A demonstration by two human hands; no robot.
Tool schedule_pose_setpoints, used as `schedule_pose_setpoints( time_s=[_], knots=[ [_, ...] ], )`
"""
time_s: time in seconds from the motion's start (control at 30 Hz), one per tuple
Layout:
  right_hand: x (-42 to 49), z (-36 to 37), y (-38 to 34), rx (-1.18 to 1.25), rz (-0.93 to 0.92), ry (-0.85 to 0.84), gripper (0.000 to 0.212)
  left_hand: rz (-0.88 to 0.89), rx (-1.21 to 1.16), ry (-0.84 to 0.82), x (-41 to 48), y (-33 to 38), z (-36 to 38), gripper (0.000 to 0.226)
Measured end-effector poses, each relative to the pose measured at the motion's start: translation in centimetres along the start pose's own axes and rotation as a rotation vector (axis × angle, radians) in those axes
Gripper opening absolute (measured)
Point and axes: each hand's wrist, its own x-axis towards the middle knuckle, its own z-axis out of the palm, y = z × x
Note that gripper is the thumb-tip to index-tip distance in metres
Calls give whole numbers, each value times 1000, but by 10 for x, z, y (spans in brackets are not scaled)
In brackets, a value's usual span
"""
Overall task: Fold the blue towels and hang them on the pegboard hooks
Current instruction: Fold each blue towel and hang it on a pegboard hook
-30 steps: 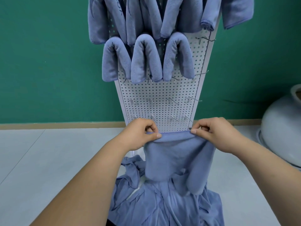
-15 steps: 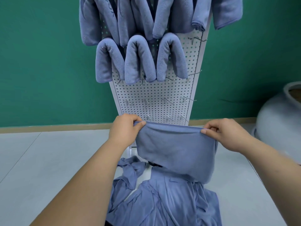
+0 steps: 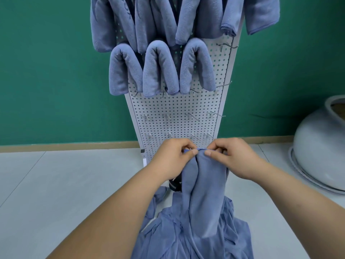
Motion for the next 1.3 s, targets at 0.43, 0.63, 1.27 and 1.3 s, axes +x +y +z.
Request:
schedule_pose_setpoints(
  time_s=[0.43, 0.63, 1.27, 1.3],
  knots=[
    [-3, -23, 26, -285, 76, 132, 17, -239, 184, 214, 3, -34, -26, 14],
    [1, 8, -3, -180, -134, 17, 16, -10, -121, -47, 1, -1, 10, 27],
    [-9, -49, 49, -348, 205, 138, 15, -320, 147, 326, 5, -46, -44, 18],
    [-8, -50, 51, -351, 224, 163, 17, -333, 141, 349, 6, -47, -46, 17]
  ],
)
